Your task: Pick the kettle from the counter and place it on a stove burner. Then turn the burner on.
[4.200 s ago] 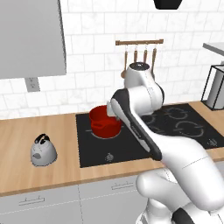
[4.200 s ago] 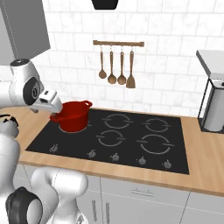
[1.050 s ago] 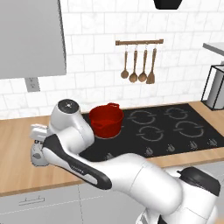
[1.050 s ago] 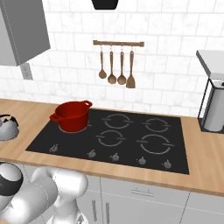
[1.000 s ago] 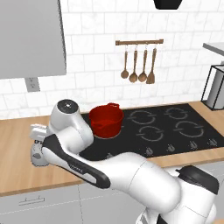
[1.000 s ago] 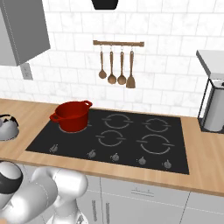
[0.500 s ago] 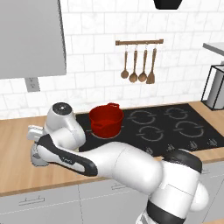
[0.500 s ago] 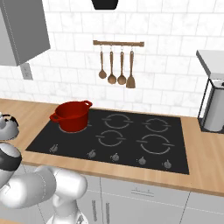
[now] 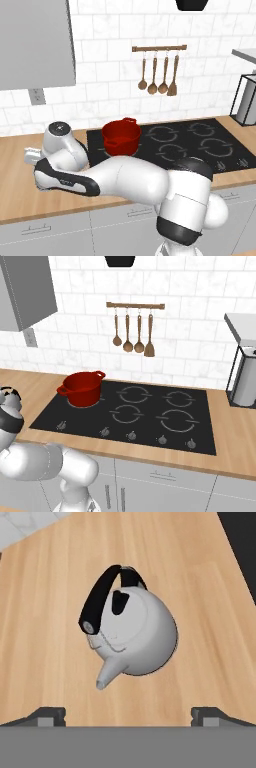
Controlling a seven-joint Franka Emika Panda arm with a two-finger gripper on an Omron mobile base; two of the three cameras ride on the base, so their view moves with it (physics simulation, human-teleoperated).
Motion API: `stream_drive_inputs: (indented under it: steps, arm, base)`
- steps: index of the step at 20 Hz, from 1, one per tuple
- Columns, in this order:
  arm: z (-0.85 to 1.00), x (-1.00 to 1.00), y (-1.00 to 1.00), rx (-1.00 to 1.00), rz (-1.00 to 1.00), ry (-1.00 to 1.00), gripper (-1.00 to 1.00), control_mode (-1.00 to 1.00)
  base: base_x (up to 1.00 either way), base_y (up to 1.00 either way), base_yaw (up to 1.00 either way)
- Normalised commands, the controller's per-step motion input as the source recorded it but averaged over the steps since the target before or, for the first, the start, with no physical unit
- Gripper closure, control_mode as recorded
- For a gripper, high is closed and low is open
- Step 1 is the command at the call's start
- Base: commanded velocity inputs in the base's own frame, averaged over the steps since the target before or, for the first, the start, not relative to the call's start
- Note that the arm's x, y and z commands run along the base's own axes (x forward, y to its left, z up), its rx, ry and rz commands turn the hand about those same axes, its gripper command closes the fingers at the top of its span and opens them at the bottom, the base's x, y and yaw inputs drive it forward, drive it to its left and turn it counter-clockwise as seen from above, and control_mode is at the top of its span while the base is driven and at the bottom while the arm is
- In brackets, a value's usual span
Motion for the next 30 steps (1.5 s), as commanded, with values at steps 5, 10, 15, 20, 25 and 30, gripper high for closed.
stream_drive_inputs:
  steps: [5, 10, 15, 20, 25, 30]
  arm:
    - [-0.06, 0.09, 0.14, -0.02, -0.01, 0.00, -1.00, -1.00]
    - [-0.10, 0.15, 0.05, -0.02, -0.01, 0.00, -1.00, -1.00]
    - [-0.13, 0.17, 0.00, -0.02, 0.00, 0.00, -1.00, -1.00]
    - [-0.11, 0.17, 0.10, -0.03, 0.00, 0.00, -1.00, -1.00]
    - [-0.10, 0.18, 0.18, -0.04, 0.00, 0.00, -1.00, -1.00]
    - [-0.07, 0.16, 0.09, -0.03, 0.00, 0.00, -1.00, -1.00]
  base:
    - [0.00, 0.00, 0.00]
    - [0.00, 0.00, 0.00]
    - [0.00, 0.00, 0.00]
    - [0.00, 0.00, 0.00]
    - [0.00, 0.00, 0.00]
    - [0.00, 0.00, 0.00]
